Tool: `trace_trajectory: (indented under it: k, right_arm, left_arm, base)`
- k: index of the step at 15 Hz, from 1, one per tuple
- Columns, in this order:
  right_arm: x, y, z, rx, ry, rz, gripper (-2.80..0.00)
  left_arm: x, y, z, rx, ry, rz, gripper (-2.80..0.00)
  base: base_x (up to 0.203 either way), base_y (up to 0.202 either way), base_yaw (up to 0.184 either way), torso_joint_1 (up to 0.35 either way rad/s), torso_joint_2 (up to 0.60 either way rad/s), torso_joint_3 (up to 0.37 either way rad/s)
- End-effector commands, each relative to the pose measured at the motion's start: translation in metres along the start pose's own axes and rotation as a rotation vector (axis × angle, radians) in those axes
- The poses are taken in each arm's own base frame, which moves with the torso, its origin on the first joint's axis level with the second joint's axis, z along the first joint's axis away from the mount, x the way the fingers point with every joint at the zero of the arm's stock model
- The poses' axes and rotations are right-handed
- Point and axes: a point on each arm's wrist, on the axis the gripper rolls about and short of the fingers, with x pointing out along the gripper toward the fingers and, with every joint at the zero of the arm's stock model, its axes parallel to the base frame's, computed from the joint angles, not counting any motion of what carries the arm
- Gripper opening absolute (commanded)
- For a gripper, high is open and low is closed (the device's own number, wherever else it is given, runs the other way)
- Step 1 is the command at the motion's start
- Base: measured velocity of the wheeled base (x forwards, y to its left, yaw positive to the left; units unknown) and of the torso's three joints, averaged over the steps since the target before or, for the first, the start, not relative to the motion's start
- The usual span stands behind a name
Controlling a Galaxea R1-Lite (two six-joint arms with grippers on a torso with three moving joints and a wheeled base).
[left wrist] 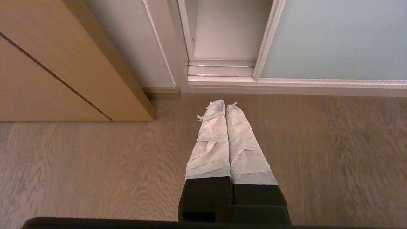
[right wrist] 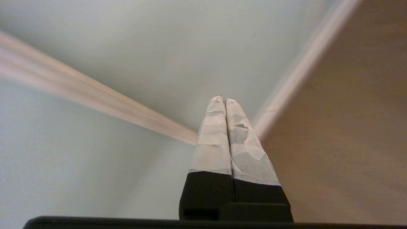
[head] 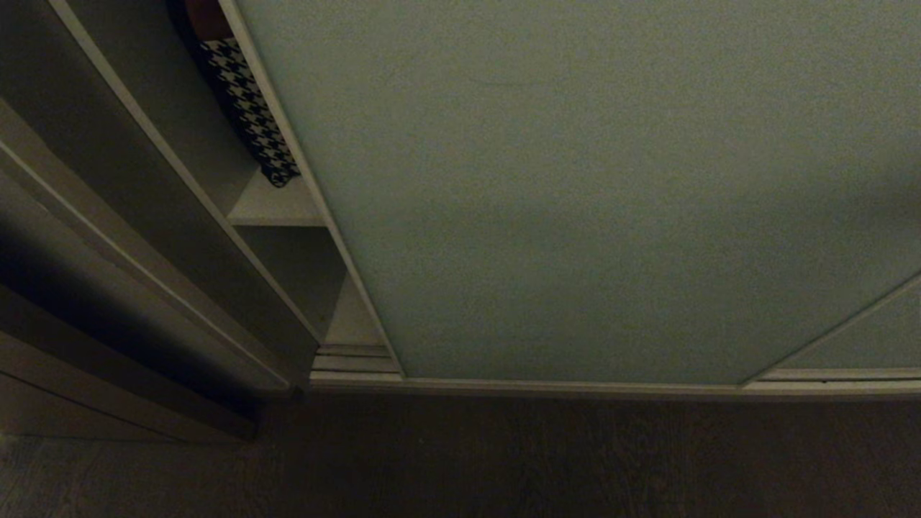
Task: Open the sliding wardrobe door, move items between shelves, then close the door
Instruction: Close the door
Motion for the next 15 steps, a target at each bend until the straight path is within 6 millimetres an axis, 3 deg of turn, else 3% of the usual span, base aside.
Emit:
trace_trajectory:
  k: [1,3,7,15]
  right_arm:
    - [0.033,-0.017,0.005,0.065,0.091,0.049,-2.80]
    - [0.047,-0.021,0.005,0.107,0.154,0.099,-2.80]
    - [0.049,-0.013,0.005,0.171,0.253,0.231,-2.80]
    - [0.072,0.005,-0.010,0.154,0.334,0.306,-2.80]
  left_arm:
    - [0.000,0.000,0.000,0.000,0.002,0.000,-2.80]
    - [0.000,0.000,0.000,0.000,0.002,-0.001,-2.80]
    - [0.000,0.000,0.000,0.000,0.002,0.001,-2.80]
    - [0.000,0.000,0.000,0.000,0.002,-0.001,-2.80]
  base:
    - [0.000,0.000,0.000,0.000,0.00,0.000]
    - [0.000,0.000,0.000,0.000,0.00,0.000]
    - [0.000,0.000,0.000,0.000,0.00,0.000]
    - [0.000,0.000,0.000,0.000,0.00,0.000]
